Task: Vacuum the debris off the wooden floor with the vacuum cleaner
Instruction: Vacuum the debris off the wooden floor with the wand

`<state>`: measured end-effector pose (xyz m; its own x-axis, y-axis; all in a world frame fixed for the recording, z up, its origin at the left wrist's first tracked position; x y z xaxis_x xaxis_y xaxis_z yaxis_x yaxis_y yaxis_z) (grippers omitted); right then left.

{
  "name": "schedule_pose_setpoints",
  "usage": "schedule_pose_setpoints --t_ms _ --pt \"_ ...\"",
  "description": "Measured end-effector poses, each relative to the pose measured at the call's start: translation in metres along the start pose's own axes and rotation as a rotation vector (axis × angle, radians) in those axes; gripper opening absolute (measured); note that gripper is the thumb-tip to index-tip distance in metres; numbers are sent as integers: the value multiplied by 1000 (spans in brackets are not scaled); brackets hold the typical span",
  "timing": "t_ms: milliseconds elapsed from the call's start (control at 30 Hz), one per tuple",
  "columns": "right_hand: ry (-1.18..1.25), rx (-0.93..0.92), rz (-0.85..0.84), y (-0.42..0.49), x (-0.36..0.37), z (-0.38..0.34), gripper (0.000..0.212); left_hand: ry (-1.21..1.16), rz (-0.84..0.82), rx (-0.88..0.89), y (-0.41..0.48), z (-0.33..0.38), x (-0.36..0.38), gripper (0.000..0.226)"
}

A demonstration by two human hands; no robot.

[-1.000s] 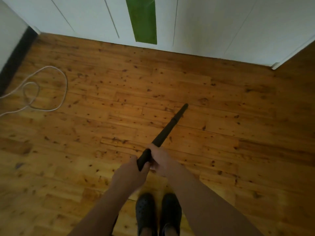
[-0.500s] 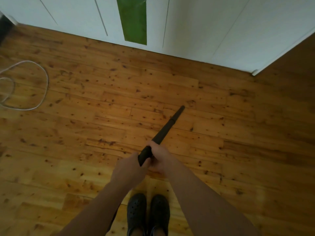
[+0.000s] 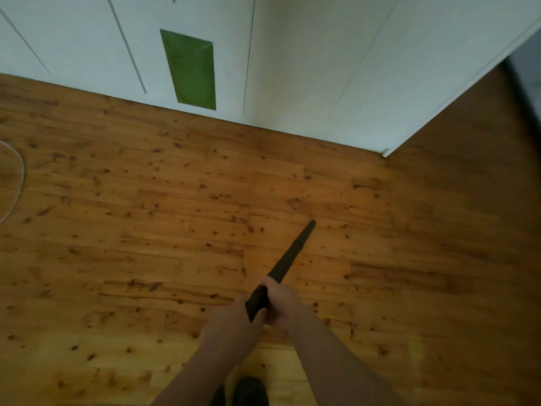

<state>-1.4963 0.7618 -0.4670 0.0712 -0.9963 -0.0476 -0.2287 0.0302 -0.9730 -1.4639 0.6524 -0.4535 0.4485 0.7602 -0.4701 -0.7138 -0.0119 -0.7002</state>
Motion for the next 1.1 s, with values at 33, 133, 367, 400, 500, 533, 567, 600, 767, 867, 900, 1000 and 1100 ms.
schedule_pose_setpoints --t_ms 33,133,367,400,500,533,567,600,767,867,900,1000,1100 --pt "-4 6 7 1 -5 2 23 -4 -11 -3 1 2 5 33" --pt "-8 2 9 5 -13 2 19 -6 -15 -8 3 8 11 35" --pt "32 0 21 10 -37 6 25 44 -36 14 4 30 28 32" --pt "43 -1 24 10 -42 8 26 55 -34 23 3 35 31 31" --pt "71 7 23 9 -63 12 27 94 -27 58 0 49 44 30" --pt "77 5 17 9 -70 13 27 106 -28 65 -1 54 49 31" --pt "90 2 11 10 -82 16 28 127 -37 75 -1 61 58 32" --pt "103 0 5 11 -90 18 29 147 -42 82 -1 66 64 33" --pt "163 -11 -47 8 -140 33 30 185 -43 53 -13 97 104 32" --pt "179 -42 -55 4 -173 41 30 176 -64 19 -20 119 127 33" --pt "182 -43 -55 3 -181 42 30 174 -73 2 -22 124 133 33" --pt "213 -31 -81 0 -206 52 28 187 -110 -34 -29 143 152 32" --pt "240 -34 -98 -3 -228 61 25 209 -150 -50 -37 160 170 32"
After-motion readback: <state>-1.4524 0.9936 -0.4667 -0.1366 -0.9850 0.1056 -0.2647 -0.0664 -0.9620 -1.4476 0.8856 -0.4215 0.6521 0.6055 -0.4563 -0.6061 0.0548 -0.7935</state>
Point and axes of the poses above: each hand's wrist, its own y-axis towards the middle knuckle, its own x-axis out of the palm, z = x × y, the point moved 4 cm from there along y, towards the middle knuckle, and after that the axes turned 14 degrees about -y, right-handed, at the moved point
